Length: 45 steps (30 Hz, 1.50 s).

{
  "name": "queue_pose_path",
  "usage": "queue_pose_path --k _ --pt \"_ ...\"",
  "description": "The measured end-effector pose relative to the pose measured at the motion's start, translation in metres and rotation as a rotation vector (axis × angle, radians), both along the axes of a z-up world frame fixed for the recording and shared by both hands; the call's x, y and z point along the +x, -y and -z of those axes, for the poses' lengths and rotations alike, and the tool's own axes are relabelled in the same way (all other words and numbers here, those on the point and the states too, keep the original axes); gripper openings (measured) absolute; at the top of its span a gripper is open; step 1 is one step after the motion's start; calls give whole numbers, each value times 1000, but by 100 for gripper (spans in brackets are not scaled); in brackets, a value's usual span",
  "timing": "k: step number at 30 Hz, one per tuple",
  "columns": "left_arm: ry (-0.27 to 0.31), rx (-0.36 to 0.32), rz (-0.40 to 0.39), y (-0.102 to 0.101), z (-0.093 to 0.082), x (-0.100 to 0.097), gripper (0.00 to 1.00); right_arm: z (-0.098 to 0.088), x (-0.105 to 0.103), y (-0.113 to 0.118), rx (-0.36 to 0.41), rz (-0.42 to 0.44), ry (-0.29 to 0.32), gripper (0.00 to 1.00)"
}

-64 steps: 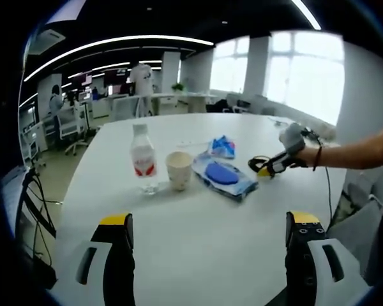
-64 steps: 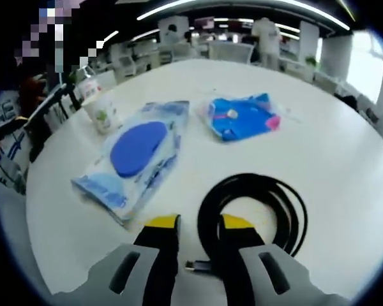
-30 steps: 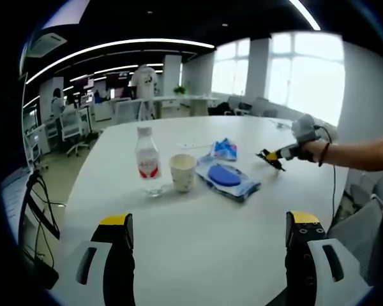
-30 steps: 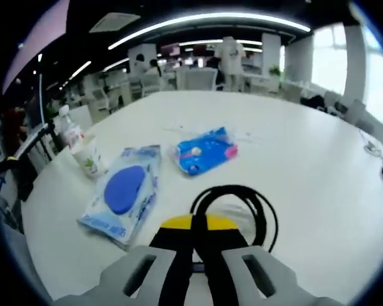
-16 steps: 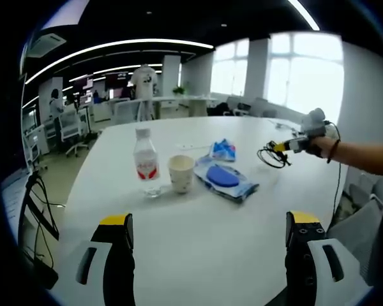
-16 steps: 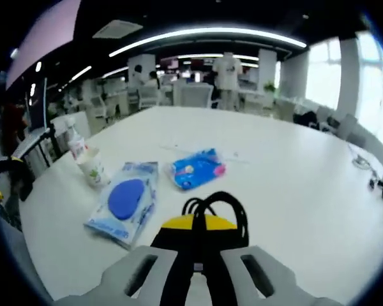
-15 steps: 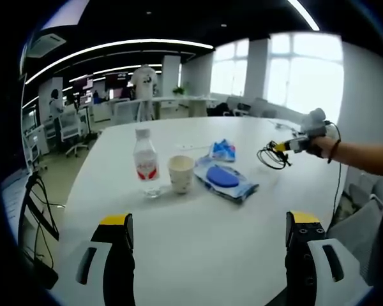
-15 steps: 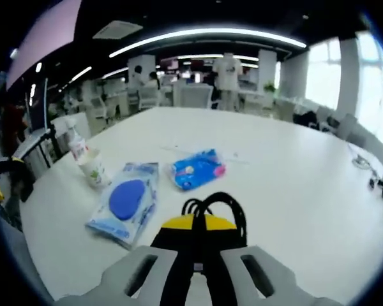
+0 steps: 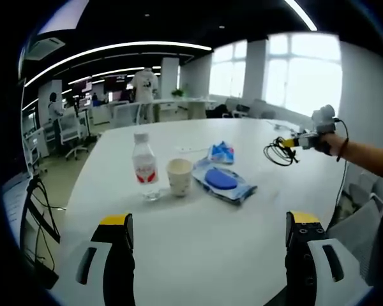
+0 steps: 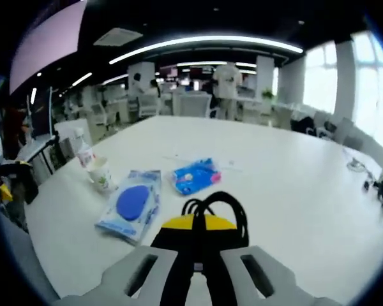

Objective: Arrange the tabletop items into an orderly group along one side of the table until the central work area is clear of visible clutter.

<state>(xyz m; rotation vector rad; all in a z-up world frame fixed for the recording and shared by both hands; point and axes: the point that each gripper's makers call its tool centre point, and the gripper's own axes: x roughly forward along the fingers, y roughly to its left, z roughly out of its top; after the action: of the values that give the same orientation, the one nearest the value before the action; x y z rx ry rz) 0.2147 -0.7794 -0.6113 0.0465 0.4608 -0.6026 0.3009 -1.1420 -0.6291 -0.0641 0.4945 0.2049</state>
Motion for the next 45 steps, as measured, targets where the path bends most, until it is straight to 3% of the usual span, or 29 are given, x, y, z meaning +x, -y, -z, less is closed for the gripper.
queue_pose_path --k 17,22,30,39,45 --pt "7 7 10 2 -4 -5 97 3 -20 -3 -73 -53 -17 0" --pt "11 9 17 4 -5 -6 97 12 -24 -5 -118 -80 -31 0" --pt "12 12 14 3 -5 -8 97 27 -30 -10 -102 -96 -54 0" --pt "11 14 7 2 -5 -9 97 49 -35 -22 -138 -180 -62 0" --pt "11 8 -3 0 -5 -10 97 58 -39 -33 -105 -211 -63 0"
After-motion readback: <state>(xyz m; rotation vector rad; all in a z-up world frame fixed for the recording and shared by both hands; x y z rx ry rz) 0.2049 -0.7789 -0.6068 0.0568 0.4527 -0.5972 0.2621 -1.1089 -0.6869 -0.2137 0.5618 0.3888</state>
